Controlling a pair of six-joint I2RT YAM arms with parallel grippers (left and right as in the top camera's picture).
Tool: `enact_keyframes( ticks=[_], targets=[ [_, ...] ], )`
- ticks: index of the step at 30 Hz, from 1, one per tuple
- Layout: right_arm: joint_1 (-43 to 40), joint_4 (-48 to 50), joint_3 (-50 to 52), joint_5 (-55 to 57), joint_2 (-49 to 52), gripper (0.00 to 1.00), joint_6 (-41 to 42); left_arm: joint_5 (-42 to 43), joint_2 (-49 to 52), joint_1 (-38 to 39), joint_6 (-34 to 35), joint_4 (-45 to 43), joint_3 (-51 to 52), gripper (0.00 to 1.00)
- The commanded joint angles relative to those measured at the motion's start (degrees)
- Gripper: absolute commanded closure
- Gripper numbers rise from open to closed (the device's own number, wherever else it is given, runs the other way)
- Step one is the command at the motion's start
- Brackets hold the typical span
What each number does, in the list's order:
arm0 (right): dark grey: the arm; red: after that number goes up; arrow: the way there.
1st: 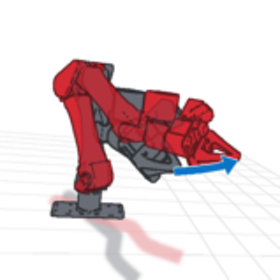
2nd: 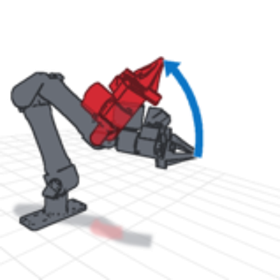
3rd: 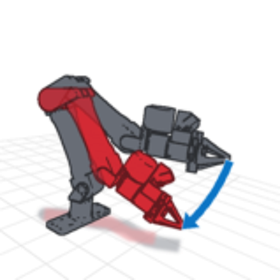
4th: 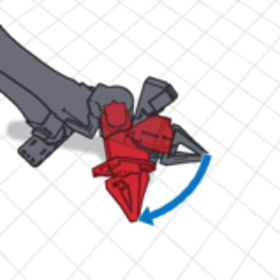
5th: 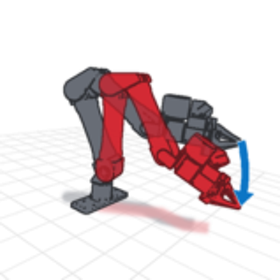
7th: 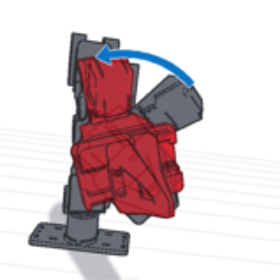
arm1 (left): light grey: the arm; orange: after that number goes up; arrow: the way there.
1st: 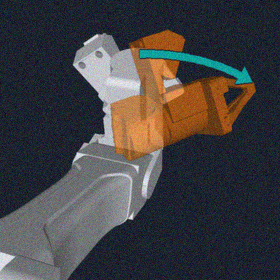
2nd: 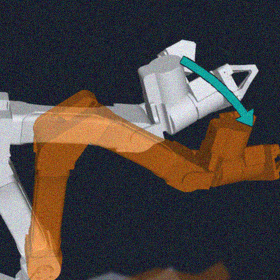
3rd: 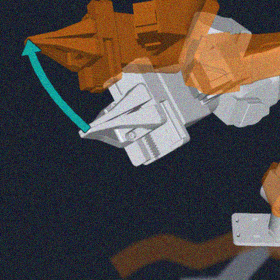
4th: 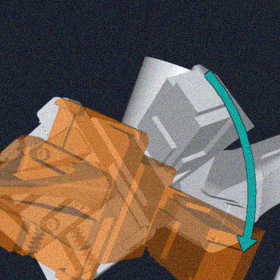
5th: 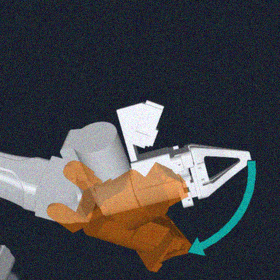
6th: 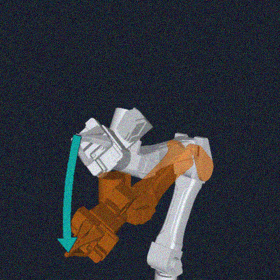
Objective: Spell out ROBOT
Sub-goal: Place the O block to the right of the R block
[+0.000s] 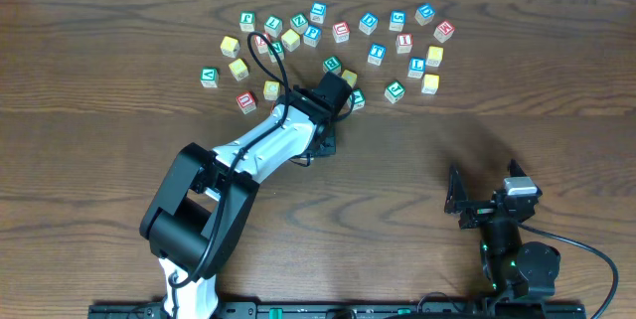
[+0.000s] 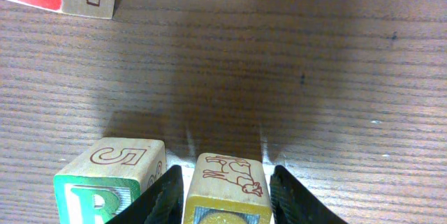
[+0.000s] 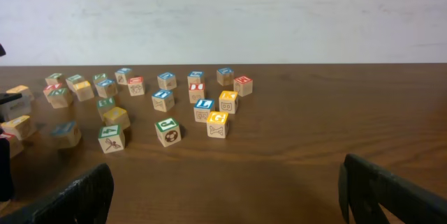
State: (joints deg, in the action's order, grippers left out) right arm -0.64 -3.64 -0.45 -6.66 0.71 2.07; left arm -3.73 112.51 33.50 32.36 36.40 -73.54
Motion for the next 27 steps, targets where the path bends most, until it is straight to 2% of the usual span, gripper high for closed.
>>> enact_keyframes(
  ticks=[1, 5, 7, 9, 20, 27],
  targets=[
    [0.2, -0.2, 0.1, 0.1, -0.3, 0.01, -0.9, -0.1, 0.6, -0.1, -0.4, 0.0, 0.2, 0.60],
    [0.2, -0.2, 0.1, 0.1, -0.3, 0.01, -0.9, -0.1, 0.4, -0.6, -4.6, 0.5, -2.9, 0.59],
    [0.2, -0.2, 0.1, 0.1, -0.3, 0.01, -0.9, -0.1, 0.3, -0.8, -7.5, 1.3, -5.8, 0.49],
    [0.2, -0.2, 0.1, 0.1, -0.3, 0.01, -0.9, -0.1, 0.3, -1.0, -9.9, 1.9, -8.4, 0.44],
    [0.2, -0.2, 0.1, 0.1, -0.3, 0.01, -0.9, 0.4, 0.3, -4.4, -17.5, 7.2, -23.3, 0.44],
    [0.2, -0.2, 0.1, 0.1, -0.3, 0.01, -0.9, 0.5, 0.6, -7.3, -19.1, 8.5, -31.4, 0.44]
  ],
)
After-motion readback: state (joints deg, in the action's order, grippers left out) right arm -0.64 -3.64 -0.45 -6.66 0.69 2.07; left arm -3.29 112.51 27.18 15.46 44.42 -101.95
